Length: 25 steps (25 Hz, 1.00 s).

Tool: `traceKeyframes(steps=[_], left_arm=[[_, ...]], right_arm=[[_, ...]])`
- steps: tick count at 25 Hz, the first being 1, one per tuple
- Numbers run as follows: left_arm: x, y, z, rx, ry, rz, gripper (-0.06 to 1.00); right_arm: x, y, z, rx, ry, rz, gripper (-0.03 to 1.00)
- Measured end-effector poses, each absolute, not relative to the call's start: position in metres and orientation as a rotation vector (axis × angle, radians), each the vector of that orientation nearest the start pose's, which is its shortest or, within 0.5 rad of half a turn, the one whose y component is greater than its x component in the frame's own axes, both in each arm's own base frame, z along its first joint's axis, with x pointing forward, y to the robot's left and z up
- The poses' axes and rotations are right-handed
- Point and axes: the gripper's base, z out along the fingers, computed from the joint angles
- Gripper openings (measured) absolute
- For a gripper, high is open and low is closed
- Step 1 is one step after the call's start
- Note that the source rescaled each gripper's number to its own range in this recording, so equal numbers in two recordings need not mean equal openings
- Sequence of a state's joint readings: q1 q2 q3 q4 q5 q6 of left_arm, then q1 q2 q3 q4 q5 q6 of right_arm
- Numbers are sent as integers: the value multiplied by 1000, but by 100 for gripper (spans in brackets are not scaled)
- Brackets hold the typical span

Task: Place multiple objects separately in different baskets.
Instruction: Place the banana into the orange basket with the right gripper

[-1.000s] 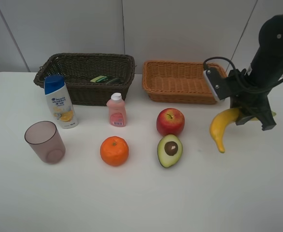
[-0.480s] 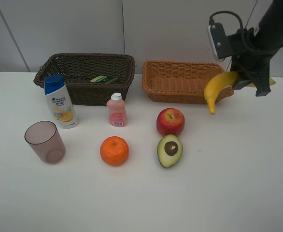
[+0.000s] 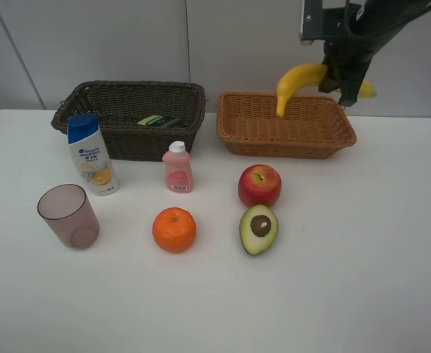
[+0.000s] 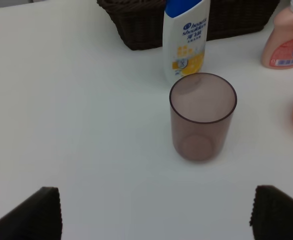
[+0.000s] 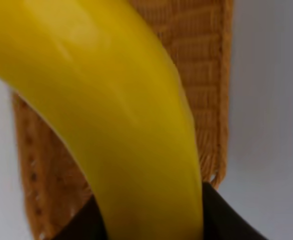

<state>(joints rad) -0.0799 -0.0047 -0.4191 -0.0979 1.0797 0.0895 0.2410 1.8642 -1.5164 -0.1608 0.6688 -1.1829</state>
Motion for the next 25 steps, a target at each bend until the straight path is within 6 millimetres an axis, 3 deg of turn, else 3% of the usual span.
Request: traceKeyframes(steps=[8,16,25], left_arm=[[1,-8,253,182,2130,-114,100],[1,-8,253,182,2130,-114,100],[1,-8,253,182,2130,-114,100]], right_arm=[[452,103,225,-1721,1866,-538,0],[468,110,179,-1716,1884,-489,0],[473,103,172,-1685,1894,-491,0]])
